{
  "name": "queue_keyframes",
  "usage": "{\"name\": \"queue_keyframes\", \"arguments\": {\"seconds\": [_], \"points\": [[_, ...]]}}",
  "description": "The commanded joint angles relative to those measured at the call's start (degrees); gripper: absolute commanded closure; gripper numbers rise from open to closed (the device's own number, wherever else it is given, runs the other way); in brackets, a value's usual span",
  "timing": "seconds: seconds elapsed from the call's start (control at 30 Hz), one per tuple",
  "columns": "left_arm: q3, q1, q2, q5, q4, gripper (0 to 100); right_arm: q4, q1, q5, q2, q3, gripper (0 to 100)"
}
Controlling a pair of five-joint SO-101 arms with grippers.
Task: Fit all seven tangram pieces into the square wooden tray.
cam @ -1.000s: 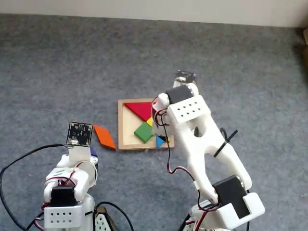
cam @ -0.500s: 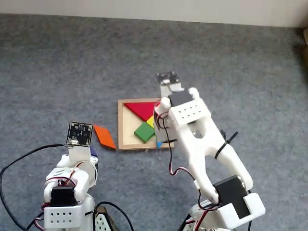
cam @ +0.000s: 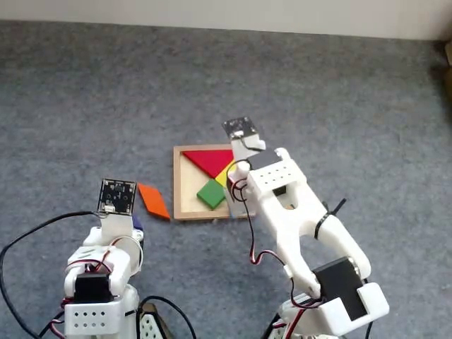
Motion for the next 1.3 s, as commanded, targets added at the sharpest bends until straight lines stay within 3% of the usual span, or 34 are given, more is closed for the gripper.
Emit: {"name": "queue_keyframes", "arguments": {"seconds": [0.0,0.3,0.73,1.27], "points": [[1.2,-0.5,-0.2,0.5,0.2,97,-2.0,0.5,0.7,0.7,-0.2,99.3],[1.2,-0.4,-0.3,0.5,0.2,97,1.4,0.1,0.7,13.0,-6.8,99.3],[1.2,-0.4,-0.4,0.5,0.2,97,7.6,0.1,0.4,11.9,-13.4,99.3],[1.2,-0.3,-0.4,0.5,0.2,97,0.6,0.6,0.4,7.4,-15.1,99.3]]}}
